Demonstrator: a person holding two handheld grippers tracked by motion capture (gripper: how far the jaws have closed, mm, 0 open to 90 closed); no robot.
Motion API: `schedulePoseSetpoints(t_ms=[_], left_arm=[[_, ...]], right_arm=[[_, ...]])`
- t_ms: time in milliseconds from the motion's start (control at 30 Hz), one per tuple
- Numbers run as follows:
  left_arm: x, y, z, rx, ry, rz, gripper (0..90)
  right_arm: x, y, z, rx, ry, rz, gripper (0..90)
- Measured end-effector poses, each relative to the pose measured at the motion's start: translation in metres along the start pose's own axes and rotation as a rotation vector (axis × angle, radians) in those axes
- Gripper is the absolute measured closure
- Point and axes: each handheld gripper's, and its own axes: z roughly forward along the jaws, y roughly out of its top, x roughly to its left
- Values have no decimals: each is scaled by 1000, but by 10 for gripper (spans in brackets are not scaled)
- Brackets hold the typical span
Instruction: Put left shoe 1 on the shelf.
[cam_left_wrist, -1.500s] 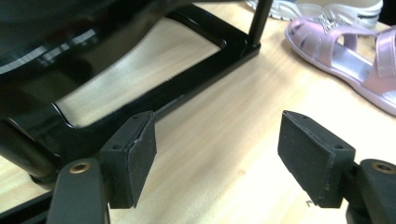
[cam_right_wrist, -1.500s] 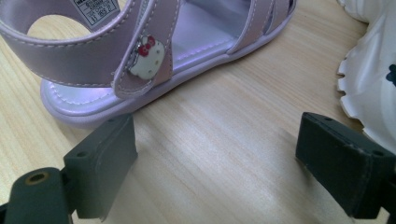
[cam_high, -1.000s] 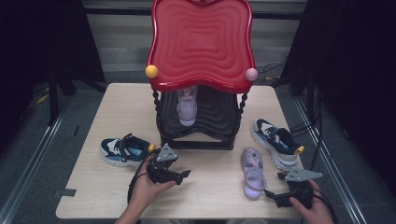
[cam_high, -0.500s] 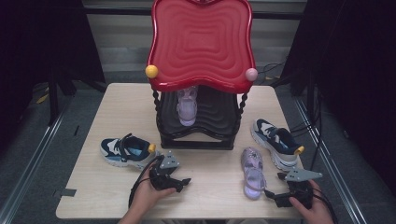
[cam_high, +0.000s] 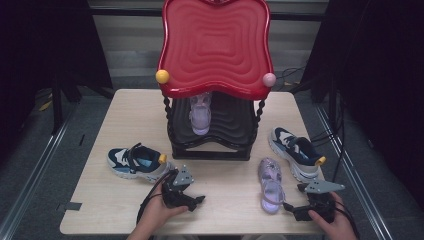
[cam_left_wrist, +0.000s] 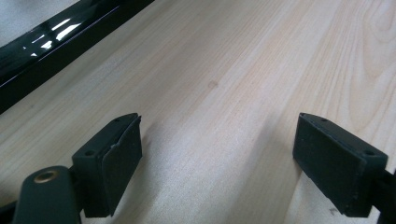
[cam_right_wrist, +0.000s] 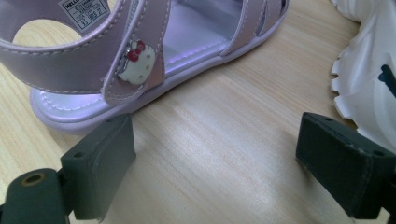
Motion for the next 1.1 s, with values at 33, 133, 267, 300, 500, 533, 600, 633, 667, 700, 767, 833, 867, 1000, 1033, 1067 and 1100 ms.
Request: schedulePoseSetpoints(t_ms=[33, 133, 267, 300, 500, 533, 600, 633, 667, 700, 767, 833, 867, 1000, 1033, 1067, 1100], left_arm=[[0, 0, 0, -1, -1, 0, 151], [0, 0, 0, 1, -2, 1, 149], [1, 0, 0, 9, -1, 13, 149], [1, 0, 0, 6, -2, 11, 148], [0, 0, 0, 11, 2, 12, 148], [0, 0, 0, 11, 2, 12, 148], [0, 0, 0, 7, 2, 12, 148], [1, 0, 0, 10, 2, 12, 148], [0, 0, 0, 8, 2, 11, 148], [0, 0, 0, 10, 2, 12, 148], [0, 0, 0, 10, 1, 12, 147], [0, 0, 0, 10, 1, 12, 147], [0, 0, 0, 10, 1, 12, 147], [0, 0, 0, 10, 1, 12, 147], [1, 0, 0, 10, 1, 13, 146], [1, 0, 0, 10, 1, 13, 145], [1, 0, 0, 7, 0, 12, 145]], right_arm=[[0, 0, 0, 0, 0, 0, 110], [1, 0, 0, -1, -3, 3, 112], [1, 1, 0, 14, -6, 14, 113], [2, 2, 0, 18, -9, 15, 116], [4, 4, -2, 40, -15, 20, 136], [5, 4, -3, 46, -17, 22, 139], [5, 4, -4, 51, -16, 29, 143], [6, 5, -5, 59, -13, 49, 146], [5, 6, -5, 56, -3, 60, 149], [5, 6, -7, 57, -5, 74, 153], [5, 11, -13, 36, -10, 91, 176], [5, 14, -16, 32, -15, 85, 186], [5, 14, -16, 32, -15, 85, 186], [7, 17, -19, 49, -23, 51, 202], [8, 17, -20, 47, -18, 52, 203], [8, 18, -23, 43, -16, 52, 205], [8, 18, -23, 43, -16, 52, 205]])
